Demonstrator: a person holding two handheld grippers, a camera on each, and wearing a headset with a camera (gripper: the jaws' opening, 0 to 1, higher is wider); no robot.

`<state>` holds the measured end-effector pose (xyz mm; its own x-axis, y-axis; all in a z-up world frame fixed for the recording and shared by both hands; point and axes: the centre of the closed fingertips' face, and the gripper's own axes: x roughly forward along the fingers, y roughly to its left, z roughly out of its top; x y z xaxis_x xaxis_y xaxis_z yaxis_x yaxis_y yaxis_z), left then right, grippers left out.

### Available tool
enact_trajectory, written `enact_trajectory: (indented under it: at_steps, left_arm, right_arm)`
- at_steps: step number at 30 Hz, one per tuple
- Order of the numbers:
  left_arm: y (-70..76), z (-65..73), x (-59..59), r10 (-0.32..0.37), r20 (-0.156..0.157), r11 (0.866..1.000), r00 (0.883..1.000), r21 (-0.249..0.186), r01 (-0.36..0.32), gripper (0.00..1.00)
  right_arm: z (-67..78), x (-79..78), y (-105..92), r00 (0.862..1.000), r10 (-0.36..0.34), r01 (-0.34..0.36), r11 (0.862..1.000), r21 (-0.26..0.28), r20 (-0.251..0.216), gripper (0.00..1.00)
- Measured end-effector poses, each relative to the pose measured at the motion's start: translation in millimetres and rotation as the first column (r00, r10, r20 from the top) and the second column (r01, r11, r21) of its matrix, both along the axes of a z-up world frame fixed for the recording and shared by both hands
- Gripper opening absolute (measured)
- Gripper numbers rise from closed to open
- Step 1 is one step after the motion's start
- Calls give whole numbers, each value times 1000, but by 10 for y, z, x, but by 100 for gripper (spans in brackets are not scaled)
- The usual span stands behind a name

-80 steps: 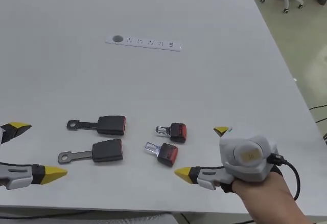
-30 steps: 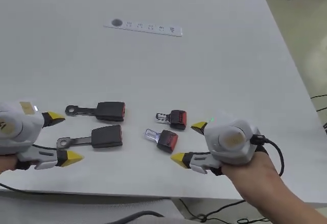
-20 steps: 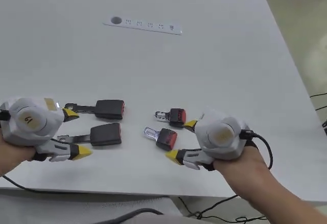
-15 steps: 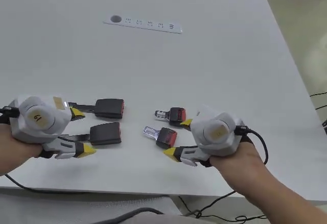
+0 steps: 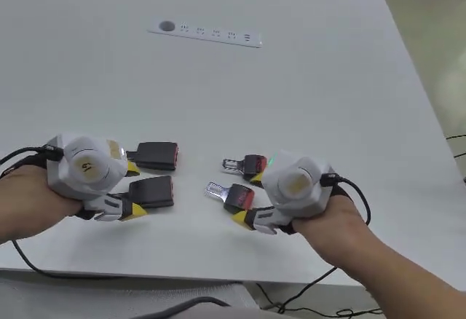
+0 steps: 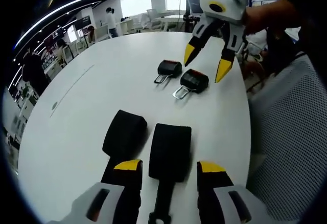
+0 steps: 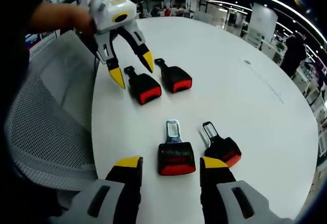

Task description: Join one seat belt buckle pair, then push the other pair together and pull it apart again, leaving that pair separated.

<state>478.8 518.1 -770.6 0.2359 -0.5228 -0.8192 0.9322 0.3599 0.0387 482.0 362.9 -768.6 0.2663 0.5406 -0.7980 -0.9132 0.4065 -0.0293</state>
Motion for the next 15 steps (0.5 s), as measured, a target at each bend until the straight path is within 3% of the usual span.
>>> enact_trajectory:
  at_steps: [7,15]
  left_arm:
    - [-38,-79,-9,-74,-1,996,997,40,74,41]
    - [-46,-176,18,-122,-19,992,992,39,123,38]
  right_arm:
    - [-46,31,25,1000,19,-19,1000,-18,-9,42]
    - [-152,54,57,998,49,-50,998,-33,-28,37]
